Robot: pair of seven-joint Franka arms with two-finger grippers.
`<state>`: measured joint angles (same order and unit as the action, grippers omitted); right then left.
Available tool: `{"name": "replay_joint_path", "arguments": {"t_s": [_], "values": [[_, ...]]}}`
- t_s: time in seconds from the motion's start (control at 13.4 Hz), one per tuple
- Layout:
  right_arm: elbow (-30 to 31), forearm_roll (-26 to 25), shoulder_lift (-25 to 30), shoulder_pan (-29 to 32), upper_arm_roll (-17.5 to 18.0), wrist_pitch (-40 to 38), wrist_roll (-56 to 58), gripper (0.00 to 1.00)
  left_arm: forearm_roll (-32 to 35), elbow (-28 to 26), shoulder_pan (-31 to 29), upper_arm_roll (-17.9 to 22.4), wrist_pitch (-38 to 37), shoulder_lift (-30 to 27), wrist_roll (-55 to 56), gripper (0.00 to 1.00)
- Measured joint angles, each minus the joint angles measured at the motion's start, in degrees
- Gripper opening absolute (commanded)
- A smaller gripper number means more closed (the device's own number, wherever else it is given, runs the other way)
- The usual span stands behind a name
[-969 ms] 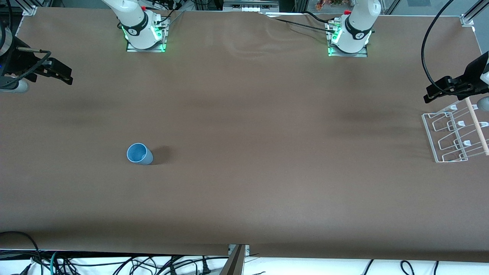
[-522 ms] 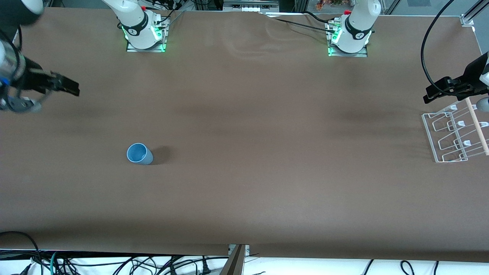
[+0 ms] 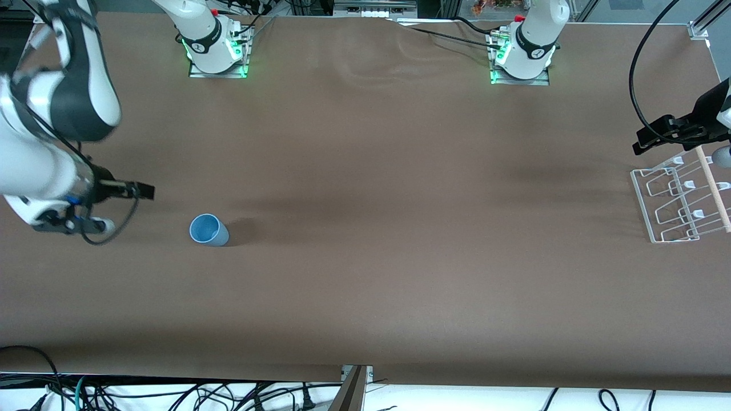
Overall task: Transfer cup to left arm and place on rack
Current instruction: 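Lower the right gripper and grasp the blue cup by its rim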
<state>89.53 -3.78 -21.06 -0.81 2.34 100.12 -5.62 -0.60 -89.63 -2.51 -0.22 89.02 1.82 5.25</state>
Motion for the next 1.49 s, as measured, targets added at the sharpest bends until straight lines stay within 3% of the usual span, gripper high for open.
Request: {"name": "replay_joint_path", "arguments": {"t_s": [0.3,0.6,1.42,1.49], "values": [[2.67,0.08,-5.41,-0.31,0.48,10.23,0.00,1.00,0.00,0.02,0.00,-0.06,0.00,0.01,0.00,1.00],[3.37,1.09,-7.97,-0.94,2.20,14.85,-0.21,1.00,0.00,0.04,0.01,-0.08,0.00,0.02,0.00,1.00],[14.23,1.41,-9.44,-0.93,2.50,30.16,-0.27,1.00,0.00,0.06,0.02,-0.11,0.00,0.03,0.00,1.00],[15.01,1.41,-9.52,-0.88,2.45,31.20,-0.26,0.95,0.00,0.06,0.02,-0.11,0.00,0.03,0.00,1.00]]}}
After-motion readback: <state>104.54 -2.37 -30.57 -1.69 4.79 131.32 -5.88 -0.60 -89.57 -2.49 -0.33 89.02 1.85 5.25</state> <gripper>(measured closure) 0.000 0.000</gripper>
